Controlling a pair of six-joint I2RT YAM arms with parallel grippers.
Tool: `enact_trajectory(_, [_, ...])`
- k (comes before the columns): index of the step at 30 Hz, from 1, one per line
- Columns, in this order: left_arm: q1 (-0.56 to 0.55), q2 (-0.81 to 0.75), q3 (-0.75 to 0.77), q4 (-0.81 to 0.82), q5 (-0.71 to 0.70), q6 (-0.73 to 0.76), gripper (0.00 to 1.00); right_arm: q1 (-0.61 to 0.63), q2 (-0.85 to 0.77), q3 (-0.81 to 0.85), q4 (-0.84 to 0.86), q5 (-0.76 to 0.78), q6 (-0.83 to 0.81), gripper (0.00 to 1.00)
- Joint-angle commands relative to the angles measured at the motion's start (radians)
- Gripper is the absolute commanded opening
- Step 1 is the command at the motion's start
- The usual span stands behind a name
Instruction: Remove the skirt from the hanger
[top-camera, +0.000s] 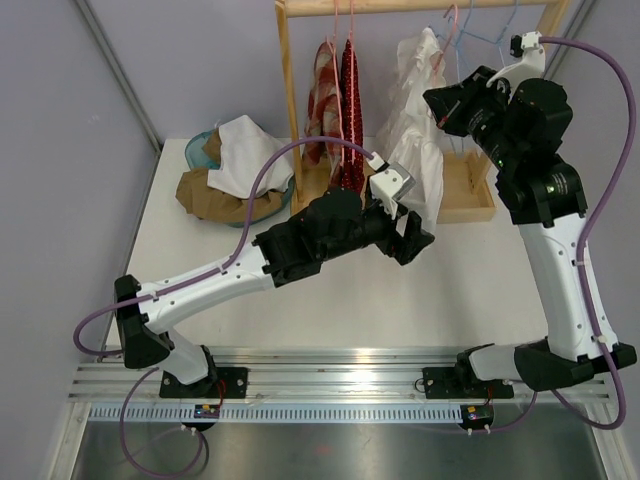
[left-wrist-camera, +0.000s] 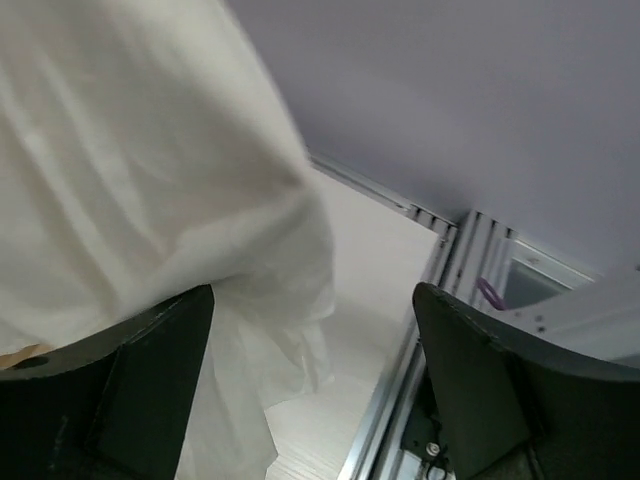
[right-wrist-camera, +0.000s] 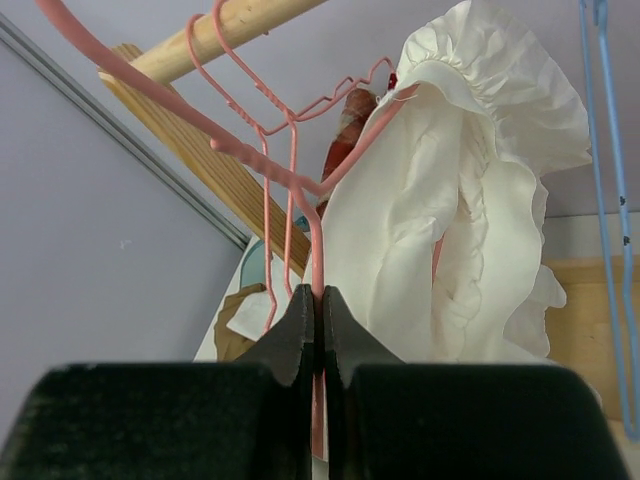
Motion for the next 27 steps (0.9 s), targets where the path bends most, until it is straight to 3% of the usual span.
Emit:
enact_trajectory(1, [0.001, -0.008, 0.031, 0.076, -0.187, 0.04, 0.8, 0.005, -0.089, 0.01, 0.081, -0.003, 0.035, 0.0])
enact_trajectory(5, [0.001, -0.003, 0.027, 0.104, -0.187, 0.04, 0.43, 0.005, -0.11, 0.004, 0.069, -0.007, 0.049, 0.0])
enact_trajectory(7, [0.0, -0.002, 0.028, 0.11, -0.17, 0.031, 0.38, 0.005, -0.121, -0.015, 0.069, -0.009, 0.059, 0.0])
enact_trajectory(9, [-0.002, -0.003, 0.033, 0.114, -0.156, 0.028, 0.48, 0.007, -0.129, -0.034, 0.075, -0.009, 0.068, 0.0])
enact_trajectory(11, [-0.006, -0.015, 0.031, 0.12, -0.133, 0.028, 0.66, 0.005, -0.141, -0.062, 0.089, -0.012, 0.081, 0.0])
enact_trajectory(13, [-0.012, -0.031, 0.028, 0.137, -0.109, 0.04, 0.91, 0.005, -0.147, -0.08, 0.093, -0.007, 0.088, 0.0])
enact_trajectory(14, [-0.017, -0.034, 0.03, 0.142, -0.101, 0.043, 0.97, 0.005, -0.149, -0.085, 0.093, -0.009, 0.093, 0.0])
enact_trajectory(17, [-0.022, -0.037, 0.027, 0.153, -0.054, 0.05, 0.99, 0.007, -0.153, -0.101, 0.101, -0.012, 0.104, 0.0])
enact_trajectory(18, [-0.022, -0.034, 0.027, 0.153, -0.053, 0.042, 0.96, 0.005, -0.155, -0.104, 0.102, -0.01, 0.108, 0.0])
enact_trajectory(19, [-0.022, -0.031, 0.028, 0.153, -0.052, 0.04, 0.66, 0.005, -0.156, -0.105, 0.106, -0.007, 0.108, 0.0])
enact_trajectory(21, [-0.023, -0.02, 0.028, 0.151, -0.056, 0.033, 0.27, 0.005, -0.158, -0.105, 0.104, -0.001, 0.107, 0.0])
enact_trajectory(22, [-0.023, -0.02, 0.025, 0.151, -0.066, 0.027, 0.0, 0.005, -0.156, -0.101, 0.106, 0.002, 0.105, 0.0])
enact_trajectory(27, [-0.051, -0.075, -0.041, 0.144, -0.089, 0.011, 0.0, 0.007, -0.112, -0.047, 0.083, 0.039, 0.058, 0.0])
